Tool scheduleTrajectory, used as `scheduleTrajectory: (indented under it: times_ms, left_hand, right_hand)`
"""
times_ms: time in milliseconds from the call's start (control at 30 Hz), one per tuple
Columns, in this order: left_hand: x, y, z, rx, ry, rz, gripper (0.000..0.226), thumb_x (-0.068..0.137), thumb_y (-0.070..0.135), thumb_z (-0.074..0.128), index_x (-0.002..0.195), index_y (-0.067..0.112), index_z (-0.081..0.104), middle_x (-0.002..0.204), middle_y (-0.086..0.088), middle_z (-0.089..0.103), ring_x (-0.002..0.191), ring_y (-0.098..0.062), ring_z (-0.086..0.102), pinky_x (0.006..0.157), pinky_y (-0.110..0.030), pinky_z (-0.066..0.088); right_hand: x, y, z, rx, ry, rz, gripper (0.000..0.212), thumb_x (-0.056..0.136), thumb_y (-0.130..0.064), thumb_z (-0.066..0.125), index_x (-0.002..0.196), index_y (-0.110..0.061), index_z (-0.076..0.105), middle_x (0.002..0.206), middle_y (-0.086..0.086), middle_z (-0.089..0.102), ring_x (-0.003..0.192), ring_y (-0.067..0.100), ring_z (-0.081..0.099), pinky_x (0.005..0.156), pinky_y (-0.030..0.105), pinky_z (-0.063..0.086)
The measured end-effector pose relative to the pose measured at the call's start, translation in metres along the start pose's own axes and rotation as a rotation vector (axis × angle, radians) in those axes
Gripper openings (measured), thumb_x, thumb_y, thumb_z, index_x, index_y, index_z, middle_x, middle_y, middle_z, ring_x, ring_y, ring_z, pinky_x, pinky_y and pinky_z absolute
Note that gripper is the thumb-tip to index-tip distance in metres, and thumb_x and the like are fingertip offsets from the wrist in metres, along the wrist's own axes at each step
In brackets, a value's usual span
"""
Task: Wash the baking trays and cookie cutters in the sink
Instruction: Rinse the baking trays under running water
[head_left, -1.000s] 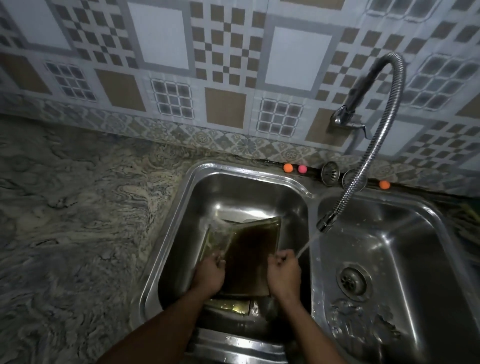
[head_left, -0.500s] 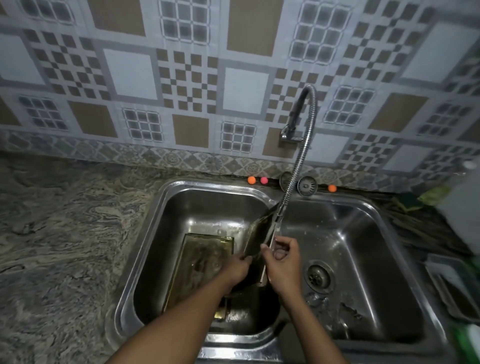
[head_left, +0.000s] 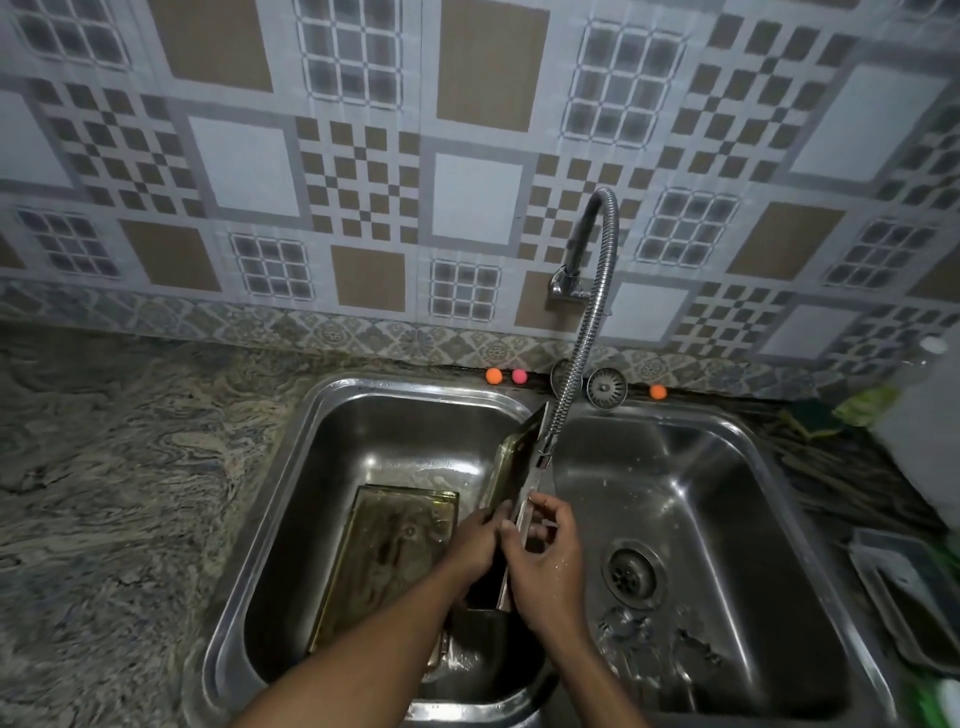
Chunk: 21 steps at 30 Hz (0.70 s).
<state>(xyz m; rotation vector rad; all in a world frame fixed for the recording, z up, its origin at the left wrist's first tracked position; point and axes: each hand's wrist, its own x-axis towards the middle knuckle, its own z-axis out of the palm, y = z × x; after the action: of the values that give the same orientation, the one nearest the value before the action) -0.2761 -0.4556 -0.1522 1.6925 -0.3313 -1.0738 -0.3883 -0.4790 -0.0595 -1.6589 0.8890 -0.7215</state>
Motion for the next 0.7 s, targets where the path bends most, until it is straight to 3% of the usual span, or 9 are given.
scheduleTrajectory:
  times_ms: [167,233,333,400,467,567,633,700]
  left_hand:
    - [0.015,-0.012,0.0,0.007,0.029,-0.025,0.07,0.068,0.082,0.048,0.105,0.028,0.073,0.098,0.002,0.076,0.094,-0.018,0.072,0.095,-0.044,0.053]
    - [0.011,-0.009,0.002,0.069,0.058,-0.028,0.075,0.071,0.086,0.042,0.115,0.032,0.07,0.119,-0.003,0.07,0.109,-0.021,0.066,0.102,-0.046,0.048]
    - [-0.001,0.001,0.002,0.359,0.127,0.067,0.067,0.093,0.067,0.037,0.148,0.029,0.041,0.161,0.001,0.025,0.148,-0.022,0.024,0.121,-0.047,0.018]
    - [-0.008,0.002,-0.003,0.564,0.098,0.146,0.067,0.097,0.062,0.032,0.155,0.03,0.022,0.165,0.006,0.007,0.152,-0.016,0.002,0.123,-0.046,0.001]
    - [-0.016,0.002,-0.011,0.748,0.027,0.227,0.068,0.097,0.063,0.03,0.156,0.034,0.013,0.164,0.009,0.0,0.151,-0.015,-0.008,0.122,-0.047,-0.007]
    - [-0.03,0.007,-0.021,0.956,-0.097,0.377,0.066,0.098,0.061,0.029,0.155,0.038,0.005,0.164,0.01,-0.006,0.15,-0.014,-0.013,0.121,-0.049,-0.008]
    - [-0.033,0.008,-0.025,1.065,-0.118,0.448,0.067,0.098,0.062,0.024,0.155,0.037,0.0,0.164,0.01,-0.01,0.15,-0.013,-0.016,0.121,-0.049,-0.009]
    - [-0.03,0.009,-0.026,1.142,-0.107,0.471,0.067,0.098,0.062,0.019,0.155,0.035,-0.004,0.164,0.009,-0.012,0.149,-0.015,-0.018,0.121,-0.05,-0.009]
  right_hand:
    - [0.002,0.0,0.005,0.008,-0.008,0.018,0.035,0.084,-0.009,0.072,0.113,-0.02,0.056,0.097,-0.009,0.065,0.086,-0.009,0.06,0.062,0.006,0.046]
    - [0.001,0.003,0.006,-0.008,0.007,0.024,0.034,0.085,-0.009,0.071,0.113,-0.023,0.056,0.097,-0.011,0.064,0.085,-0.008,0.06,0.061,0.007,0.047]
    - [0.006,0.016,0.005,-0.008,0.062,0.11,0.03,0.089,-0.008,0.065,0.114,-0.024,0.058,0.093,-0.005,0.07,0.076,-0.005,0.064,0.06,0.009,0.048]
    - [0.011,0.026,0.006,0.024,0.069,0.201,0.025,0.092,-0.009,0.062,0.112,-0.023,0.059,0.096,-0.001,0.071,0.074,-0.004,0.066,0.062,0.01,0.048]
    - [0.013,0.035,0.007,0.046,0.058,0.274,0.024,0.093,-0.008,0.06,0.112,-0.022,0.059,0.104,0.002,0.071,0.084,0.001,0.067,0.067,0.013,0.049]
    - [0.015,0.041,0.007,0.022,0.03,0.339,0.033,0.096,-0.003,0.051,0.127,-0.012,0.059,0.119,0.006,0.066,0.105,0.016,0.064,0.081,0.017,0.051]
    - [0.015,0.041,0.006,-0.022,0.006,0.344,0.035,0.098,-0.005,0.048,0.131,-0.012,0.057,0.125,0.007,0.065,0.112,0.019,0.061,0.094,0.029,0.051]
    - [0.013,0.039,0.003,-0.09,-0.021,0.311,0.036,0.099,-0.008,0.048,0.133,-0.012,0.057,0.13,0.007,0.062,0.118,0.018,0.058,0.102,0.032,0.047]
